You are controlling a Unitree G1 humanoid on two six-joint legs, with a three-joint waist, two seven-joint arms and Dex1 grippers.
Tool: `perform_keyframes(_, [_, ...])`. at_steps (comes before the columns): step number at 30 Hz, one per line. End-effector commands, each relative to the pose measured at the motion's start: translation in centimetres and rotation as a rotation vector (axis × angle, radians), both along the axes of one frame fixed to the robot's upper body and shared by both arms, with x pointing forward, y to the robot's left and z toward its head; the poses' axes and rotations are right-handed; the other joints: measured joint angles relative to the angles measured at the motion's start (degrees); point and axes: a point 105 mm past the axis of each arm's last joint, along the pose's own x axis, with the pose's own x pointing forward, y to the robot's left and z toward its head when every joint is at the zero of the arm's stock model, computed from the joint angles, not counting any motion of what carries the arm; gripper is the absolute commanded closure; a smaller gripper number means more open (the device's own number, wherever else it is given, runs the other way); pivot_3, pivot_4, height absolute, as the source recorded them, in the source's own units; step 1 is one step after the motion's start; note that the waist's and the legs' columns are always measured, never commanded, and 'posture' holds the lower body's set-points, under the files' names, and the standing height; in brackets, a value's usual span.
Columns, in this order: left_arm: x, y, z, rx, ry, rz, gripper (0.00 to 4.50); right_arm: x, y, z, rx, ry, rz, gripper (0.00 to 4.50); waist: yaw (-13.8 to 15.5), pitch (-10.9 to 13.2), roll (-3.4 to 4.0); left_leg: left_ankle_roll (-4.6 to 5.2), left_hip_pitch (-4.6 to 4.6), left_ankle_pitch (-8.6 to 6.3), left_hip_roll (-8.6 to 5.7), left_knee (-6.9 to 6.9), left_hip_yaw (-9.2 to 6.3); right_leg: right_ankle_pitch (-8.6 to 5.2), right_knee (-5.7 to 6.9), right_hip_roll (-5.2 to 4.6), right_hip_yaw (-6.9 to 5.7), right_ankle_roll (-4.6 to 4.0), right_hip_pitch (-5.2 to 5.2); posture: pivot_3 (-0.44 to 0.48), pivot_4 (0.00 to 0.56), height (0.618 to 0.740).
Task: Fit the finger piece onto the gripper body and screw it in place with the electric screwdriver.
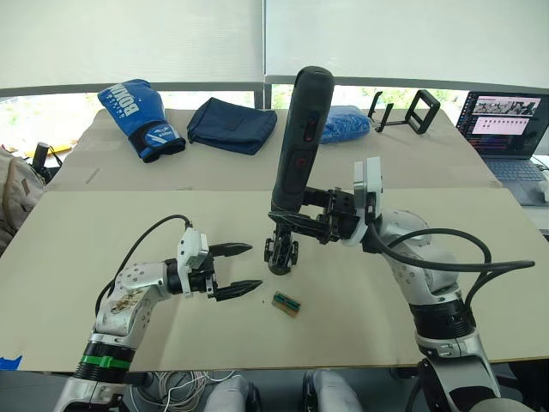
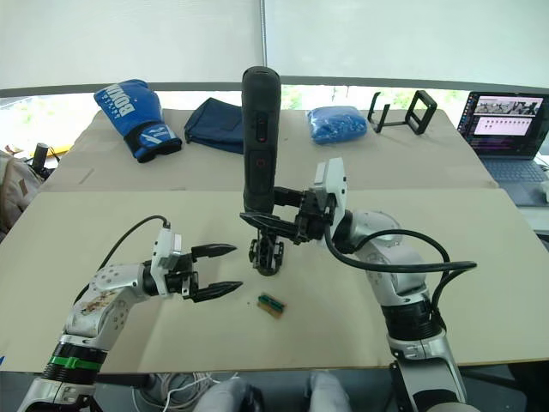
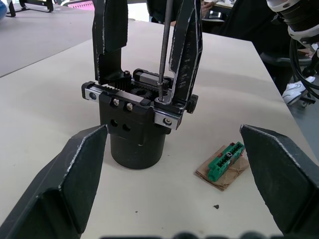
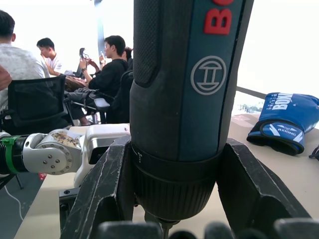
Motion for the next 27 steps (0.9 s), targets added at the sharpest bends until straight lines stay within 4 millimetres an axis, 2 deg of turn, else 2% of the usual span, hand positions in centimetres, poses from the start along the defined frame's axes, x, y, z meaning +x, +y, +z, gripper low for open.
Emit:
perform_keyframes(1, [-0.34, -0.43, 0.62, -0.009, -0.027, -0.018, 0.00, -1.07, -0.06, 1.83, 0.028, -0.078, 0.023, 2.56, 0.0, 0.0, 0.00, 0.00, 0.00, 0.00, 0.00, 0.00, 0.00, 0.00, 0.00, 0.00, 0.00, 0.00, 0.00, 0.000, 0.150, 0.740])
perform_keyframes(27, [-0.39, -0.43, 0.40, -0.013, -0.022, -0.013, 0.00, -1.11, 0.17, 1.35, 0.024, -0.084, 0.020, 2.56, 0.0, 0.0, 0.00, 0.00, 0.00, 0.00, 0.00, 0.00, 0.00, 0.00, 0.01, 0.01, 0.00, 0.00, 0.00, 0.000, 0.150, 0.740])
